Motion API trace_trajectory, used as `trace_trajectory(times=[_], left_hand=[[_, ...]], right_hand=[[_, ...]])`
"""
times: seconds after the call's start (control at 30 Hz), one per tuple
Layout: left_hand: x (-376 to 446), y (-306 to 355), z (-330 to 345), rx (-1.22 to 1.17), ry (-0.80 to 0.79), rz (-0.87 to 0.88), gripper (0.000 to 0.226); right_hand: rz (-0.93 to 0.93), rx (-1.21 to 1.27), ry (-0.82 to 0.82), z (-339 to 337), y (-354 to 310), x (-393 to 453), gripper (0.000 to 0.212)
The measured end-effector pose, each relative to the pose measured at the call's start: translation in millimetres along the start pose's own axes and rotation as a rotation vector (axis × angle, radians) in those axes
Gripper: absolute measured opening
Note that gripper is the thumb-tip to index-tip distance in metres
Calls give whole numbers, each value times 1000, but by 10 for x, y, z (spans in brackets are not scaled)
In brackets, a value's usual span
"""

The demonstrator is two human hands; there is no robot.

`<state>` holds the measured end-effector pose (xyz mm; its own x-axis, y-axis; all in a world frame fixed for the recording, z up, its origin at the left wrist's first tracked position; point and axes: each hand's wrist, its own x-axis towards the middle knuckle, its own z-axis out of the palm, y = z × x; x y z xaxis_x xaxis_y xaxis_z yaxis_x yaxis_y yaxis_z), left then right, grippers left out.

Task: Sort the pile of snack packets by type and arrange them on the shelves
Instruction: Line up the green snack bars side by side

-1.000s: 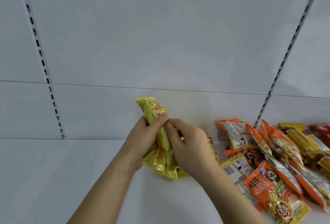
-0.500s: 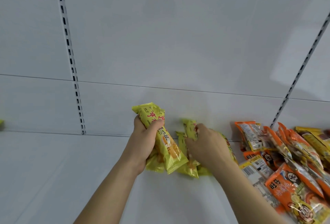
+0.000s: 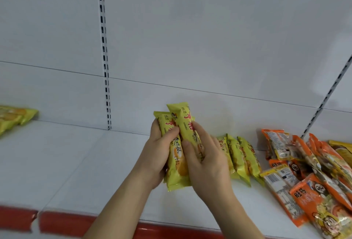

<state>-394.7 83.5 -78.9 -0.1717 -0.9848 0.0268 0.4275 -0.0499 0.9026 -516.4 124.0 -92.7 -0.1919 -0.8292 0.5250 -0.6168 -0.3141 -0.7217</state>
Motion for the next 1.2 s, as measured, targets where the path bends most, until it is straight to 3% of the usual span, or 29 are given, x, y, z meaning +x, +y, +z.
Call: trace_trajectory(times=[0.13, 0.23, 0.37, 0.47, 0.6, 0.7, 0.83, 0.9, 1.0, 1.2], left_hand=[[-253, -23, -9, 113, 108, 109, 34], [-413, -56, -119, 316, 266, 180, 52], [-642, 31, -337, 438, 387, 184, 66], [-767, 128, -626, 405, 361, 140, 61], [-978, 366, -1084, 434, 322, 145, 32], [-1124, 599, -1535, 426, 310, 127, 38], [-1321, 953, -2338, 401, 315, 109, 69], [-1410, 1142, -2739, 370, 330, 131, 66], [-1508, 1359, -3296, 284, 433, 204, 44], [-1570, 1691, -4229, 205, 562, 249, 68]], right_hand=[[25, 117, -52, 43, -50, -130, 49], [44, 232, -82, 147, -102, -283, 42], [84, 361, -120, 374, -220, -471, 31], [34, 354, -182, 564, -388, -561, 26], [20, 365, -285, 854, -725, -621, 24], [15, 361, -329, 1185, -1043, -690, 25], [-30, 377, -357, 1818, -1564, -831, 27], [-75, 370, -390, 2148, -1824, -882, 29], [-171, 288, -389, 2594, -2128, -880, 35], [-324, 57, -333, 3349, -2390, -594, 42]])
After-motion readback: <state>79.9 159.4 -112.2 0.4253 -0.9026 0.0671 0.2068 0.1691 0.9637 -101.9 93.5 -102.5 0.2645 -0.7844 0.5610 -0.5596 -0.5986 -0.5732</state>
